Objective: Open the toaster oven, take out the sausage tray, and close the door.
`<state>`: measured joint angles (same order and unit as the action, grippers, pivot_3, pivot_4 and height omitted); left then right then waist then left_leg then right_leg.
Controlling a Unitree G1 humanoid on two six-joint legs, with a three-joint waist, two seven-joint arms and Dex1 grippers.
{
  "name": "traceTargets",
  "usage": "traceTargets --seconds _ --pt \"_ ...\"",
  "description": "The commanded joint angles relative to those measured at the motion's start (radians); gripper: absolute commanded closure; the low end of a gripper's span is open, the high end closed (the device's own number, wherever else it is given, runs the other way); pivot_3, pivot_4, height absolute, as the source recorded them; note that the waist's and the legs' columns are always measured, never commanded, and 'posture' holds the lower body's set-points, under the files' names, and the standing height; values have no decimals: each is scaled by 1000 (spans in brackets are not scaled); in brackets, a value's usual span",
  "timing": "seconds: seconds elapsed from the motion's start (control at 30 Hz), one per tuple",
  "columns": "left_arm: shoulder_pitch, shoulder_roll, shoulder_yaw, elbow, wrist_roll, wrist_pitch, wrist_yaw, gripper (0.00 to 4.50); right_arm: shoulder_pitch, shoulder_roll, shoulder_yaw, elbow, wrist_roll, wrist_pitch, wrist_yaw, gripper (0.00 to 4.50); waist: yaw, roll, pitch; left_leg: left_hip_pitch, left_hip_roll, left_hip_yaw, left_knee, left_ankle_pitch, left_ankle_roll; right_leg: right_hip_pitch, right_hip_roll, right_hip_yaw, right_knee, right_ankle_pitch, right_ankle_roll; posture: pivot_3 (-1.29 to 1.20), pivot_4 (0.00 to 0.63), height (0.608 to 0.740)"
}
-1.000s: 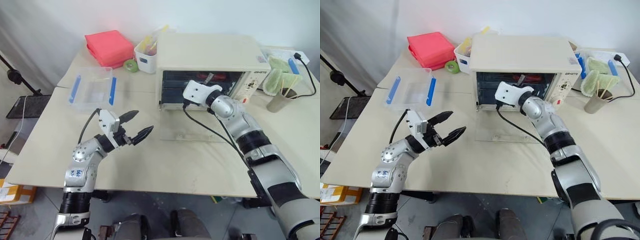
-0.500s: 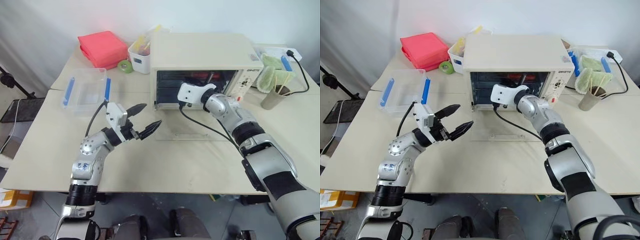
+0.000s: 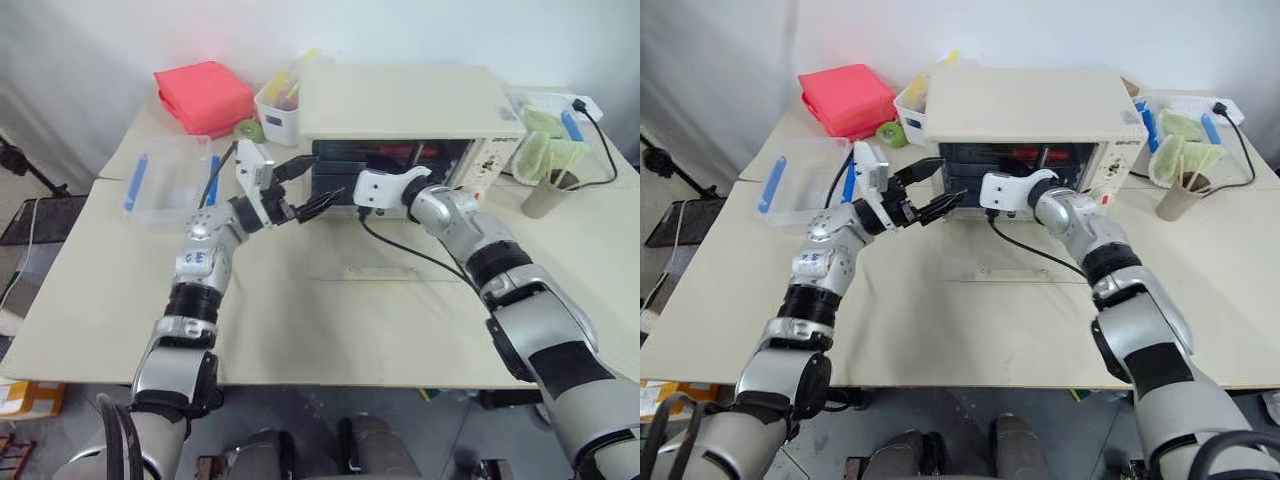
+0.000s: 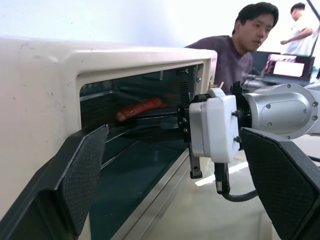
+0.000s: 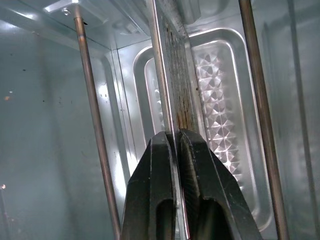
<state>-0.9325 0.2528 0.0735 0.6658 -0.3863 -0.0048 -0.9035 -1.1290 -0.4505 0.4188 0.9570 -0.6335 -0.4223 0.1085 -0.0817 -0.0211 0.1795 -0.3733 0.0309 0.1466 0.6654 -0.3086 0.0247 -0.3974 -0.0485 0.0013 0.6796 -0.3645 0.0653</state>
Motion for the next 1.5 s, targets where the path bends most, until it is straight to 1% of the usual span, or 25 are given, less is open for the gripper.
traceTargets --seconds 0.03,0.17,0.33,0.53,0.7,0.77,0.83,0.9,0.97,1.0,1.07,1.1,1.13,1.2,1.3,1.5 --pt "-45 17 52 48 -10 -35 -4 0 88 -44 -42 -228 55 -8 71 4494 -2 0 0 0 0 0 0 0 0 0 0 0 0 0 0 0 150 740" --pt "-45 15 54 71 -4 -41 -25 0 241 -97 -84 -489 81 73 161 4494 2 0 0 0 0 -1 -1 0 0 0 0 -1 0 0 0 0 150 740" --pt "-52 8 55 97 4 -46 -28 0 487 -149 -163 -872 88 215 263 4494 19 0 0 0 0 -1 0 0 0 0 0 0 0 0 0 0 150 740" --pt "-14 0 39 53 -5 6 -56 0 647 -208 -226 -1088 76 275 335 4494 33 -1 0 0 0 0 1 0 0 0 0 1 -4 0 0 0 150 740" --pt "31 26 36 -9 -7 95 -53 0 758 -212 -272 -1217 91 320 354 4494 42 -1 0 0 0 0 0 0 0 0 0 0 -4 0 0 0 150 740" --pt "52 48 31 -45 -6 179 -38 0 791 -216 -285 -1257 89 344 372 4494 43 -1 1 0 0 0 0 0 0 0 0 1 -5 0 0 0 150 740" --pt "83 74 36 -110 -50 307 -57 0 830 -223 -293 -1302 88 360 392 4494 45 -1 1 0 0 0 1 0 0 0 0 1 -4 0 0 0 150 740" --pt "102 89 39 -157 -72 389 -58 0 851 -225 -297 -1326 85 368 405 4494 49 -1 1 0 0 0 1 0 0 0 0 1 -4 0 0 0 150 740" --pt "126 121 54 -224 -146 582 -65 0 879 -232 -302 -1355 88 372 425 4494 52 -1 1 0 -1 0 1 0 0 0 0 1 -4 0 0 0 150 740" --pt "134 153 56 -269 -208 769 -62 0 886 -237 -299 -1375 97 369 446 4494 52 -1 1 0 -1 0 1 0 0 0 0 1 -4 0 0 0 150 740" --pt "138 180 84 -324 -312 1018 -40 0 884 -241 -286 -1399 110 363 480 4494 50 -1 1 0 0 0 1 0 0 0 0 1 -4 0 0 0 150 740" --pt "131 182 108 -336 -356 1121 -15 0 874 -240 -273 -1405 119 358 498 4494 50 -1 1 0 0 0 1 0 0 1 0 1 -4 0 0 0 150 740" --pt "126 178 130 -344 -382 1179 8 0 867 -239 -265 -1407 124 355 510 4494 50 -1 1 1 0 0 1 0 0 1 0 1 -4 0 0 0 150 740" --pt "113 160 174 -342 -418 1279 69 0 851 -235 -251 -1403 127 345 524 4494 51 -1 1 1 0 -1 1 0 0 1 0 1 -3 0 0 0 150 740" --pt "105 116 253 -348 -476 1380 150 0 824 -229 -231 -1383 130 327 537 4494 52 -1 1 2 -1 -1 2 0 0 2 0 1 -4 0 0 0 150 740" --pt "104 9 377 -368 -527 1472 324 0 790 -225 -206 -1359 148 288 553 4494 53 -1 1 2 -1 -1 2 0 -1 2 0 1 -4 0 0 0 150 740"
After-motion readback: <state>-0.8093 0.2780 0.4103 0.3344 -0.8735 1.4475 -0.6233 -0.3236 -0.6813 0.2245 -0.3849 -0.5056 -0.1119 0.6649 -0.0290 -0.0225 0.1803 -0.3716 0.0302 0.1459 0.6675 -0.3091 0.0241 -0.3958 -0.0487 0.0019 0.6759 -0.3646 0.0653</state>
